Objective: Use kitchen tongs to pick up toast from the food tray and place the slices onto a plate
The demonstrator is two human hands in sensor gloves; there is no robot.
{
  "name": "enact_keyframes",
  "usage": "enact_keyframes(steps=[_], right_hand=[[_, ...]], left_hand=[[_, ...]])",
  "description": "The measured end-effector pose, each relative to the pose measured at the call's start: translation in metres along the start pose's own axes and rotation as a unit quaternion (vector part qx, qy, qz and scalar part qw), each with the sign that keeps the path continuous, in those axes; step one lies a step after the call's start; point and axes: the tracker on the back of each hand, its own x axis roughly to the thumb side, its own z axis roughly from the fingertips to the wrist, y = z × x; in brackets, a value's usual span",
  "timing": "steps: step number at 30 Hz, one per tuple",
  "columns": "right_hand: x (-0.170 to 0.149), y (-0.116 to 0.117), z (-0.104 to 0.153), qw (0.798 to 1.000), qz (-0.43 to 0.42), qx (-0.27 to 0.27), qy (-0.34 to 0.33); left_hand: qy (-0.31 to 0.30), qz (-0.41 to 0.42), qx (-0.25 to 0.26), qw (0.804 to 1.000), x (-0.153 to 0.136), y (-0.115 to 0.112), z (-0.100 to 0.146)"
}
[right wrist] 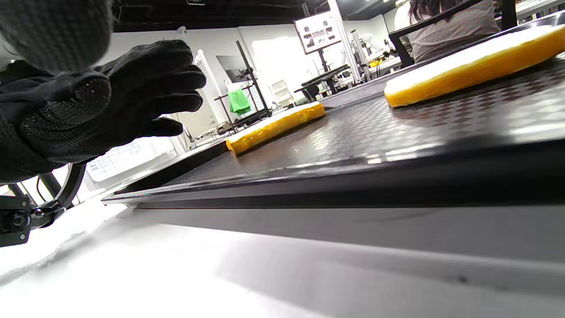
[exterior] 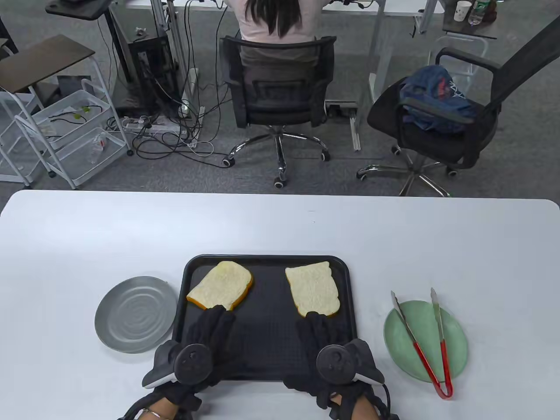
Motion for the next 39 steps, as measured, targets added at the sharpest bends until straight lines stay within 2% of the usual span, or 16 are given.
enact_keyframes(steps=[39], right_hand=[[0.0008,0.0022,0.0011,1.0,-0.013,0.008,-0.008]], left_hand=[[-0.009,-0.01,-0.023,1.0,0.007,-0.0035,-0.003]])
